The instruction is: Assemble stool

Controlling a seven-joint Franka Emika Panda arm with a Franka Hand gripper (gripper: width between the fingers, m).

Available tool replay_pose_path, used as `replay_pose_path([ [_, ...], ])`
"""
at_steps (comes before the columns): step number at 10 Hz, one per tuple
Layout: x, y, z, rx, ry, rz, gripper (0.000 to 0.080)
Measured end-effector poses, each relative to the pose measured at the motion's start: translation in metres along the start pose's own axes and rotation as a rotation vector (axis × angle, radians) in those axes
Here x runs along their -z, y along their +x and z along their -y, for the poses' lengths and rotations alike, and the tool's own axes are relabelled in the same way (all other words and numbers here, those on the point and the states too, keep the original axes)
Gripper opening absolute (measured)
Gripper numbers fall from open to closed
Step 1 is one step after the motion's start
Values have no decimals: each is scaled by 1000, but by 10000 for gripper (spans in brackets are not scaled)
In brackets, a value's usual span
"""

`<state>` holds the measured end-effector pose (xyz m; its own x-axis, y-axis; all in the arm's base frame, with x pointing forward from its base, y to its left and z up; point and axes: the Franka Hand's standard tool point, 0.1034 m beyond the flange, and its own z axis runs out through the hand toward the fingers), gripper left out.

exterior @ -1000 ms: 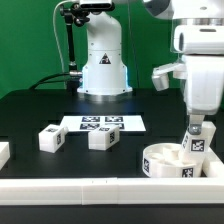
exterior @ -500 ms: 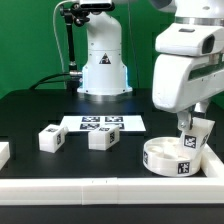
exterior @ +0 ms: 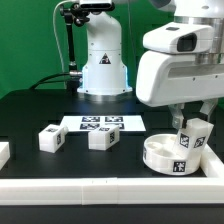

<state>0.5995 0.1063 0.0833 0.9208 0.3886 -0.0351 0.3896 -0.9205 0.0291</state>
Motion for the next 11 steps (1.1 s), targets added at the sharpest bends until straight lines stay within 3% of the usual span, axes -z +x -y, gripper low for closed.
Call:
replay_pose_path([
  [2,-2,-3,-5,-260,16,-43,340],
  [7,-3,-8,-15,-582,10,-34,340],
  [8,-3,-8,-14,-604,12,-34,395],
  [9,-3,-8,-14,-604,16,-33,530],
  [10,-3,-8,-14,-598,16,-32,530],
  [11,2,-9,-13,-588,17,-21,625],
])
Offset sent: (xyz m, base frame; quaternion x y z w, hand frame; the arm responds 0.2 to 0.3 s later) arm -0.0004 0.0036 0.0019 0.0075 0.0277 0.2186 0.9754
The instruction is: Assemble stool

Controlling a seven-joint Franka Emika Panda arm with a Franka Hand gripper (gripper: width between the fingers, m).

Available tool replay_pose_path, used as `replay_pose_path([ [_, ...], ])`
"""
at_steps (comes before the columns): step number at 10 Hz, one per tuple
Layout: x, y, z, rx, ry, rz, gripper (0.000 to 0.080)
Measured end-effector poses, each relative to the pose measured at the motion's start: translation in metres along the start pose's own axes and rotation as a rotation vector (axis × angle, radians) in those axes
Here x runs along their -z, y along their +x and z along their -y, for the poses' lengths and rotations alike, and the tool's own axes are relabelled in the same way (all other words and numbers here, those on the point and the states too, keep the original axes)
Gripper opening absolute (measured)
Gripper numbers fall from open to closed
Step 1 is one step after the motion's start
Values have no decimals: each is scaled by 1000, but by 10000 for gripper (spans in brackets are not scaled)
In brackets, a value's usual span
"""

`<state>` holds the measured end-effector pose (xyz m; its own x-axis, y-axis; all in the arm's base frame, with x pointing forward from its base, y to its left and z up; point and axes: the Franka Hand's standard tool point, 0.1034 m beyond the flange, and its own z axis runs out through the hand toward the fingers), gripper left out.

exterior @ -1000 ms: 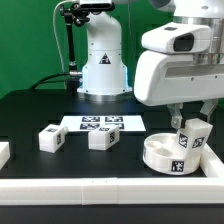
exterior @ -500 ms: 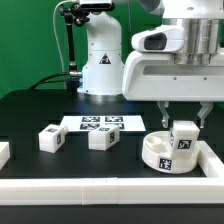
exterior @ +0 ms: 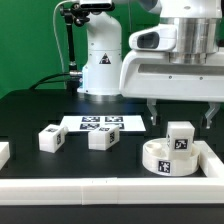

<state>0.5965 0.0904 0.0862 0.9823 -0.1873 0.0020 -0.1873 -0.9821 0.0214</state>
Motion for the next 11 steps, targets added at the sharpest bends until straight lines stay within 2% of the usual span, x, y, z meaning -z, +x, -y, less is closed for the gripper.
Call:
replay_pose_path([
  [2,15,-7,-5,6,15,11,642],
  [3,28,-8,-18,18,21,20,648],
  [4,35,-8,-36,23,29,20,648],
  [6,30,-7,-68,34,19,26,649],
  [7,28,-7,-72,31,16,18,649],
  [11,27,-8,-70,33,16,20,649],
])
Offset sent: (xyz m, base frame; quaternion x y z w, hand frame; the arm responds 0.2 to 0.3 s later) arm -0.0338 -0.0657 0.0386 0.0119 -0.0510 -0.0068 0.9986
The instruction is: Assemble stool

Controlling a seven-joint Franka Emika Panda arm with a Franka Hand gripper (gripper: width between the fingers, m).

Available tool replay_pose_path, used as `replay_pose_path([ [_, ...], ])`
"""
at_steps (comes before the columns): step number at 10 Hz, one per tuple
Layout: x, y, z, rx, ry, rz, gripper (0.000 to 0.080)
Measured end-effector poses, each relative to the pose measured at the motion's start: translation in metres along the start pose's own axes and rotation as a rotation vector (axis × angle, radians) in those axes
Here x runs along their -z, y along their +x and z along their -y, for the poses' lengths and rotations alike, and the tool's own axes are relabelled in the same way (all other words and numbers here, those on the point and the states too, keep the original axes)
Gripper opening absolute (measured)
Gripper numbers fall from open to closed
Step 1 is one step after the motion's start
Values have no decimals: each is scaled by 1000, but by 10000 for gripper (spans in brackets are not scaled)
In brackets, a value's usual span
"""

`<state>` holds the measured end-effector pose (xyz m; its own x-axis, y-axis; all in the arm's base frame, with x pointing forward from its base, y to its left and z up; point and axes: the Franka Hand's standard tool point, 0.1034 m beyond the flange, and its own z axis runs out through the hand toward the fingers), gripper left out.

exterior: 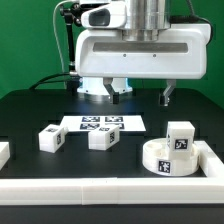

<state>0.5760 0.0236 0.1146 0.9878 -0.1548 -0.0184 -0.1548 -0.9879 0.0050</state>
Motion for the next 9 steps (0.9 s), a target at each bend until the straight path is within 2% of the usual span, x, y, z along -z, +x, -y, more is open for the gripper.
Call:
replay_pose_path([
  [1,0,0,0,0,0,1,649],
  [2,-3,-4,-6,-36,11,13,649],
  [3,-10,-12,-25,-98,17,36,649],
  [6,-23,-21,-60,-148,-6,63,649],
  [9,-23,-23,-58,-141,-7,81,649],
])
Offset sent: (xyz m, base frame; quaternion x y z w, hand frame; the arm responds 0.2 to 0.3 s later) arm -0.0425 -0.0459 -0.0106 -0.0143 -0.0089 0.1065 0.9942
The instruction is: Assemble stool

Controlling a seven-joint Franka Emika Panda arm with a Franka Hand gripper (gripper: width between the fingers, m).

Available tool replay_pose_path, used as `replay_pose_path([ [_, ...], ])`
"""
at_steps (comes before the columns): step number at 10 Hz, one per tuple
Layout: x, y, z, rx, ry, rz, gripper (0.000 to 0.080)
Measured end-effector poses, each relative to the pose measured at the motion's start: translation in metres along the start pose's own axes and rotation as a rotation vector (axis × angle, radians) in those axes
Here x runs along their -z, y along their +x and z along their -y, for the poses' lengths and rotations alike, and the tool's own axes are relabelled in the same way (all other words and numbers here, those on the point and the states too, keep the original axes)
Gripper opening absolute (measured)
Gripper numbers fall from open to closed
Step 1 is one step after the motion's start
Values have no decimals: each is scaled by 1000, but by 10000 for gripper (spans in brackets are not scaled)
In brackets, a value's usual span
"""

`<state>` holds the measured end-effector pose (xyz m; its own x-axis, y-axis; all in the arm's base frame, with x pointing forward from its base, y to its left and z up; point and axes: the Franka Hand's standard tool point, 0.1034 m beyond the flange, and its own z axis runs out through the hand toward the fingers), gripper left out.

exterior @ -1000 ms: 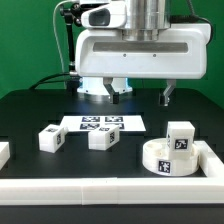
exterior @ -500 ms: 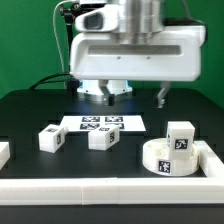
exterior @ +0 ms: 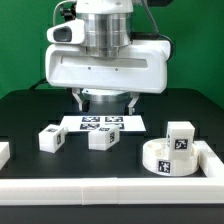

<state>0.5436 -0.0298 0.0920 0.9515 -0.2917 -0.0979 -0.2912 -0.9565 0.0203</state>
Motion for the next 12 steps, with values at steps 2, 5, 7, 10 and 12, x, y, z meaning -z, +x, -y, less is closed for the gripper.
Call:
replay_pose_path([
  [2,-1,-7,-2,2,-9,68,649],
  [5,-13,-19,-26,-86,10,325,649],
  [7,-27,-24,-26,-144,93,409,649],
  [10,-33,-35,-24,-191,133,590,649],
  [12,-35,-33,-24,-191,132,583,649],
])
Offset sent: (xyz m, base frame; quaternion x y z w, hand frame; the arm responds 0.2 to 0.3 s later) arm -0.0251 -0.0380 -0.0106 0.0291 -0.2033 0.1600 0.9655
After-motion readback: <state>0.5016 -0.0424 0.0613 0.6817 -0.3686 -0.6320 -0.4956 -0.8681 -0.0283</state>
